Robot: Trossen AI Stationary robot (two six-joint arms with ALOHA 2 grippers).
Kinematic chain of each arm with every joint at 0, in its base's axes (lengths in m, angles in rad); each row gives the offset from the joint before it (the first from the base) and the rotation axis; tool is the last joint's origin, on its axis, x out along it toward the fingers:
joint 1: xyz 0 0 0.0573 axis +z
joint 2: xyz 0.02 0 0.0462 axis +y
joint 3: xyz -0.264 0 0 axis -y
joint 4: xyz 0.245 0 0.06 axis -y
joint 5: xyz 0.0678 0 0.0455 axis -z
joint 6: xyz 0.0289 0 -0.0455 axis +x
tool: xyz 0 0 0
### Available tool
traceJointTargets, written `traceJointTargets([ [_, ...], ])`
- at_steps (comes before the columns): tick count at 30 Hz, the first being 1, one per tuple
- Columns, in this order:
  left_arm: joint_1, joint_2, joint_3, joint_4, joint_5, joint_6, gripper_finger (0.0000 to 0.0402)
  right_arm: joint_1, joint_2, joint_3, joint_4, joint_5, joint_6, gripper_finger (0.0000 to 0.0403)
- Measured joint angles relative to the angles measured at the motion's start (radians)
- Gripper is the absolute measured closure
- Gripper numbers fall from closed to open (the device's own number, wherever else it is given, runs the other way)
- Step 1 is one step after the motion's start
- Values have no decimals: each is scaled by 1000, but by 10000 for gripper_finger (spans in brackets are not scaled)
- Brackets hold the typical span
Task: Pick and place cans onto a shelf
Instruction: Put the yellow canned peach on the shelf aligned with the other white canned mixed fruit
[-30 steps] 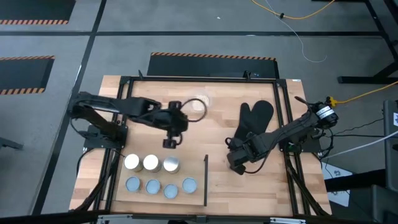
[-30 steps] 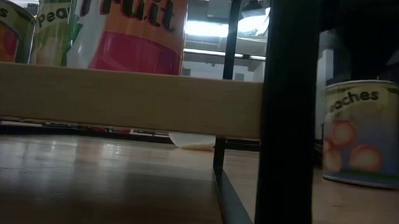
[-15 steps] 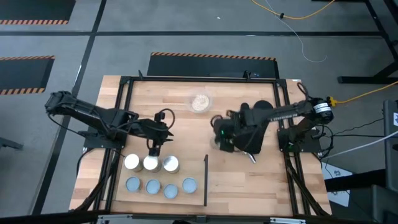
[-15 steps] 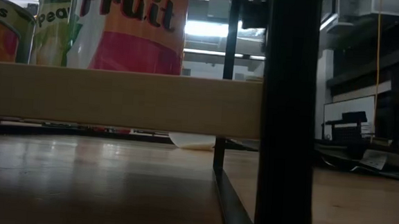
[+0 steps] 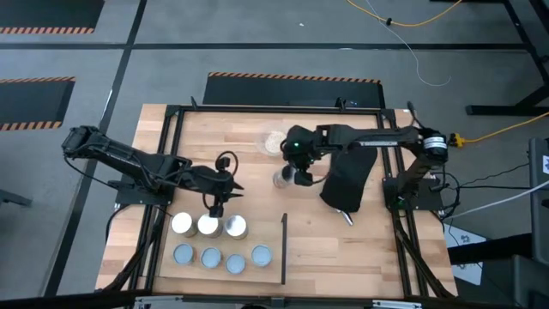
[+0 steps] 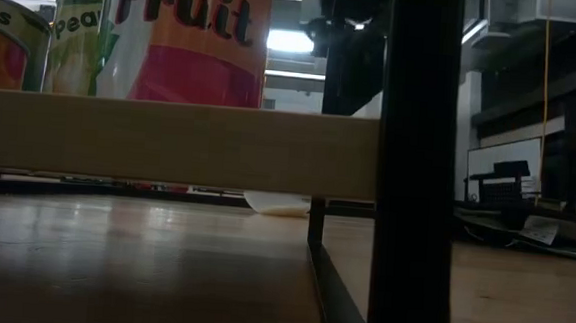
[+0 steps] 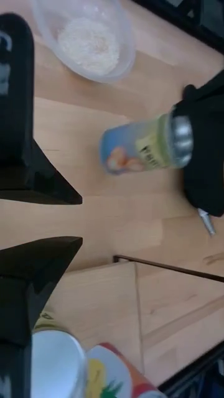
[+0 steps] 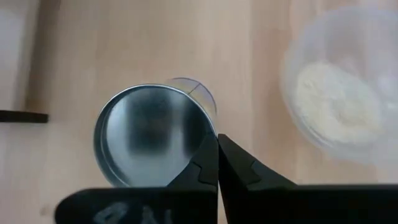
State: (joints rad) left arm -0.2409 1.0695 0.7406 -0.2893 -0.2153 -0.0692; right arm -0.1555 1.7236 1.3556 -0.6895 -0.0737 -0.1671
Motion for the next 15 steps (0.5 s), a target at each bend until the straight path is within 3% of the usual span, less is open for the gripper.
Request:
traceJointTargets([
  [11, 0, 0, 0, 15, -1, -1, 316, 1, 258, 313, -144, -26, -55, 403],
  [15, 0, 0, 0, 13, 0, -2, 316, 3, 314, 362, -170, -27, -61, 402],
])
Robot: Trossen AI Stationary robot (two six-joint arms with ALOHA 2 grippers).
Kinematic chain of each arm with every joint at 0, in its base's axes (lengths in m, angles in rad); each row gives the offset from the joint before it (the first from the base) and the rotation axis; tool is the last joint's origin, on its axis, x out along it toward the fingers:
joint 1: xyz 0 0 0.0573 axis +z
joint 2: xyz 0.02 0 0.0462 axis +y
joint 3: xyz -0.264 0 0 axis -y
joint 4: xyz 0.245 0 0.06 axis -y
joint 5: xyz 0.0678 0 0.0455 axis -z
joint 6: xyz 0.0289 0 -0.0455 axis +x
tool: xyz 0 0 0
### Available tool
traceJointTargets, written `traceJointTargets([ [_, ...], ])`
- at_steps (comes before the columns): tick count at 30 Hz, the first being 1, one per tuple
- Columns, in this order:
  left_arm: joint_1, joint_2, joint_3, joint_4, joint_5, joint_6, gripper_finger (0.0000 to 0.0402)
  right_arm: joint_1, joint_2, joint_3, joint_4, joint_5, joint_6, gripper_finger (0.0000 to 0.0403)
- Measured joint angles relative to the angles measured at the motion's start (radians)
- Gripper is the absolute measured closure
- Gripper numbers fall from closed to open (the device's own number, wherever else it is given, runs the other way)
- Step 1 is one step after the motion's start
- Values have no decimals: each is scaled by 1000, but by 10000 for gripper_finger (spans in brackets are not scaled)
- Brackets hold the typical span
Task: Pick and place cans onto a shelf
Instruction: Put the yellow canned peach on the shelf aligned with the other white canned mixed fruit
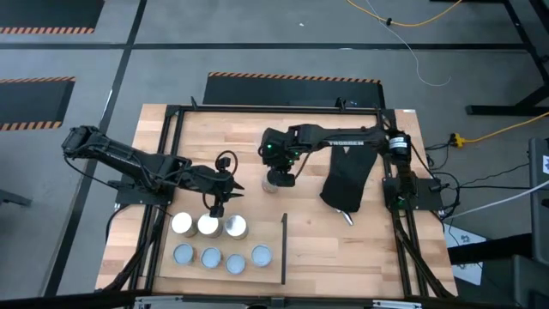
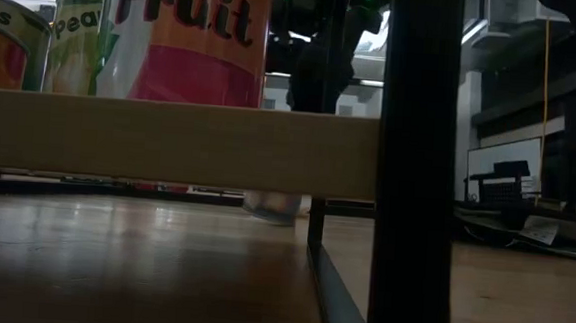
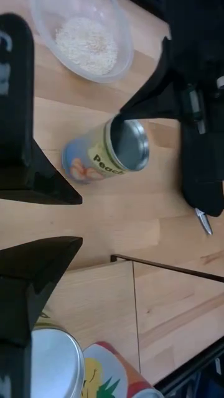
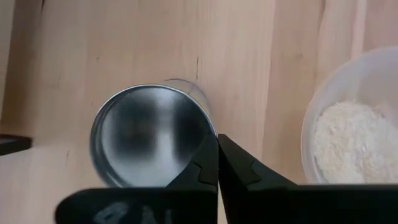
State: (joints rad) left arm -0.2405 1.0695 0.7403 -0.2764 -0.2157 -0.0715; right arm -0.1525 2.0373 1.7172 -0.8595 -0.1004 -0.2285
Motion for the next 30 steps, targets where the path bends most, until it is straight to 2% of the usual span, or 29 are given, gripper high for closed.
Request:
traceJointTargets([
  [12, 0, 0, 0, 0, 0, 0, 316, 2, 19, 6, 4, 1, -16, 381],
  [23, 0, 0, 0, 0, 0, 0, 316, 2, 19, 6, 3, 0, -16, 378],
  [30, 0, 0, 0, 0, 0, 0, 316, 2, 19, 5, 0, -69, -16, 377],
])
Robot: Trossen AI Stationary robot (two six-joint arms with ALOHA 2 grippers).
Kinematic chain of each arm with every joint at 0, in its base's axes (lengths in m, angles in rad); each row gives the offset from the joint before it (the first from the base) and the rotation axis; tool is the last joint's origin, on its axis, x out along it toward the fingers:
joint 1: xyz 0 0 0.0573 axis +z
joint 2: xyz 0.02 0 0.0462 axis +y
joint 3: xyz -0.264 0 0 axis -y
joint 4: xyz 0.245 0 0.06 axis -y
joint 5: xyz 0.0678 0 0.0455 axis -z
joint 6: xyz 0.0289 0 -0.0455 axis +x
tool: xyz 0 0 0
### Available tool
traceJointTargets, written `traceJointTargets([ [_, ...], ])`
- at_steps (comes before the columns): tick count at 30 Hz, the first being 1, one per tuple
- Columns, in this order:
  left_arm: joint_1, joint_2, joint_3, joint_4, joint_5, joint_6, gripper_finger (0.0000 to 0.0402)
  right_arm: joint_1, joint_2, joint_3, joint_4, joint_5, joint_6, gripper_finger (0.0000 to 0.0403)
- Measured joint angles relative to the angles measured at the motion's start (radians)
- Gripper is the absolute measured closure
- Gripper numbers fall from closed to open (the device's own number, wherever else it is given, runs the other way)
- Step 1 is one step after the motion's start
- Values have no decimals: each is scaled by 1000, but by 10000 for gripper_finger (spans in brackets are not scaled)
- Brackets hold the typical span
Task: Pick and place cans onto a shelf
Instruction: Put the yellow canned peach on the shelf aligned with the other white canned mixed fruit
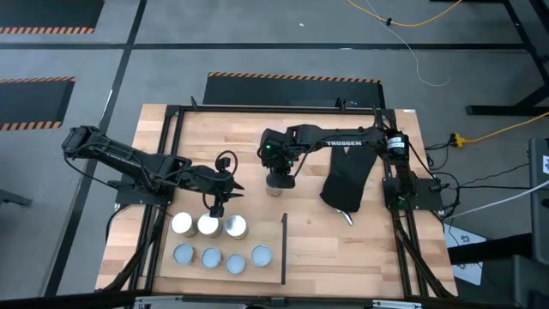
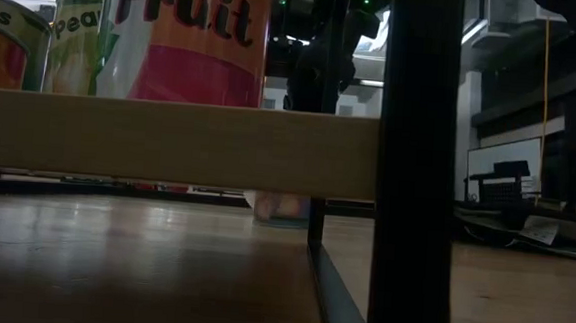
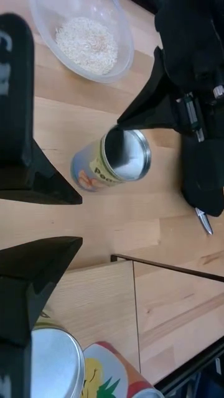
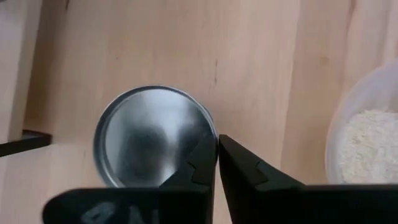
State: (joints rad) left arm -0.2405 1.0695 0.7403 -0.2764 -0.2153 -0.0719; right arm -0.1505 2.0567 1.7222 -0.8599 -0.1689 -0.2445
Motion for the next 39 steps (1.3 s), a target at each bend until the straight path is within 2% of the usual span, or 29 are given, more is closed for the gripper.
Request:
traceJointTargets([
  [3, 0, 0, 0, 0, 0, 0, 316, 1, 0, 0, 0, -6, 0, 371],
  [11, 0, 0, 0, 0, 0, 0, 316, 1, 0, 0, 9, -9, 0, 318],
  [19, 0, 0, 0, 0, 0, -3, 316, 1, -28, -2, 12, -9, 0, 319],
  [28, 0, 0, -1, 72, -1, -4, 316, 38, -187, -14, -73, -9, 11, 319],
  [34, 0, 0, -1, 179, -3, -2, 316, 81, -366, -205, -53, -9, 94, 319],
  [39, 3, 12, -1, 275, -6, 64, 316, 107, -573, -493, 152, 14, 231, 319],
])
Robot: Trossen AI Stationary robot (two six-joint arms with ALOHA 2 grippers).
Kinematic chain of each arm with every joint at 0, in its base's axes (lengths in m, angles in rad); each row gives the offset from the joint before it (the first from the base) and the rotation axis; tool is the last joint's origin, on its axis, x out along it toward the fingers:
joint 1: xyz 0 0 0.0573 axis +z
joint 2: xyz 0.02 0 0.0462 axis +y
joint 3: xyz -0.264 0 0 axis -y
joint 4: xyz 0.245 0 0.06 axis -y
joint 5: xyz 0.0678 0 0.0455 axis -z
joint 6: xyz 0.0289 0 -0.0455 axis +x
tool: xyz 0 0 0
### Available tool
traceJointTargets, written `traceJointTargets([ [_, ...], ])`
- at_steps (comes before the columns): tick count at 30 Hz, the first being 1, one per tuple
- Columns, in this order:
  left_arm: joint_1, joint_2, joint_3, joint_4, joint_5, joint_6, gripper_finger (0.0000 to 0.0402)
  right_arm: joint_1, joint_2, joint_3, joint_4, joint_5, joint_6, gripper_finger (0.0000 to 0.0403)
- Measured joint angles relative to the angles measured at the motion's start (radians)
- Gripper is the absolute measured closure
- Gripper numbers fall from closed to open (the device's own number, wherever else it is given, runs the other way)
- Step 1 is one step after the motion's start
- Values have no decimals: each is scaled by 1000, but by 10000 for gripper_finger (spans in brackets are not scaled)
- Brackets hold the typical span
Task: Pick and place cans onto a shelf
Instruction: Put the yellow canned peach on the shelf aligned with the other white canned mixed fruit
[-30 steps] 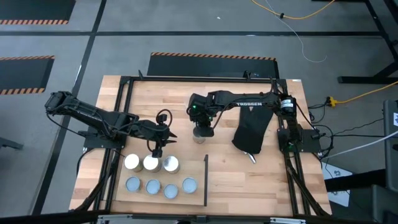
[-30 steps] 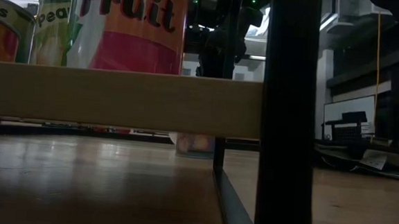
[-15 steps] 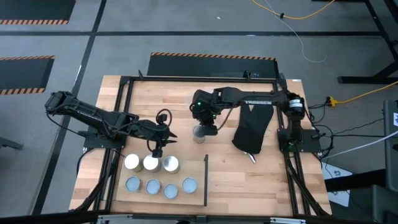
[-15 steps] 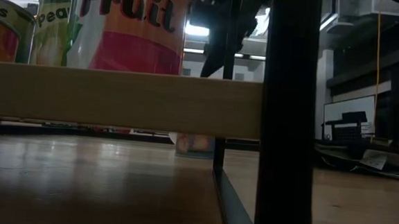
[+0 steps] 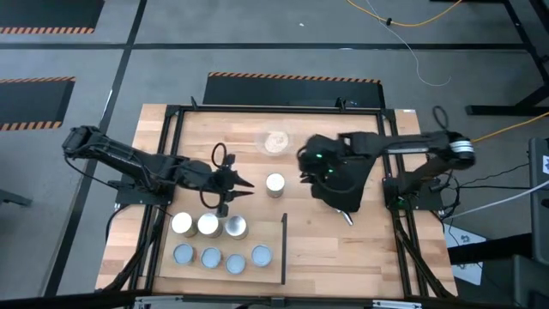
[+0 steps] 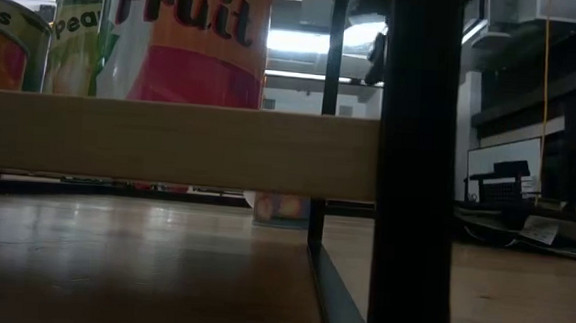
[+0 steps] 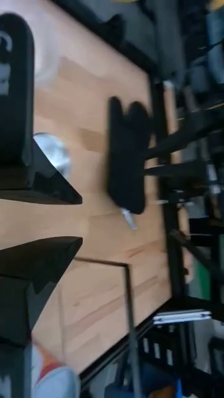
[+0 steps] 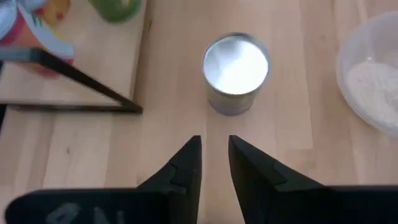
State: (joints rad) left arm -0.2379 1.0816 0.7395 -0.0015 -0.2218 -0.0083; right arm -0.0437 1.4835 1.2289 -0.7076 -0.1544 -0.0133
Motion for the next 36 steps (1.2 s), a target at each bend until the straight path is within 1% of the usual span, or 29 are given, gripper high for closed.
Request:
traceJointTargets([
  [4, 15, 49, 0, 147, 3, 83, 316, 3, -143, -196, 177, 15, 75, 319],
  [8, 54, 117, 0, 257, 15, 101, 316, -5, -231, -347, 336, 14, 111, 319],
  [13, 128, 198, 34, 269, 182, 90, 316, -21, -263, -457, 446, 14, 117, 319],
  [16, 157, 263, 72, 271, 260, 89, 316, -30, -259, -484, 466, 14, 117, 319],
  [19, 181, 331, 109, 251, 313, 90, 316, -33, -256, -503, 467, 14, 118, 319],
  [24, 205, 429, 146, 188, 344, 90, 316, -33, -254, -517, 478, 13, 118, 319],
  [28, 214, 484, 146, 156, 330, 97, 316, -33, -252, -517, 481, 12, 117, 319],
  [36, 214, 531, 148, 113, 228, 98, 316, -33, -252, -517, 481, 12, 115, 319],
])
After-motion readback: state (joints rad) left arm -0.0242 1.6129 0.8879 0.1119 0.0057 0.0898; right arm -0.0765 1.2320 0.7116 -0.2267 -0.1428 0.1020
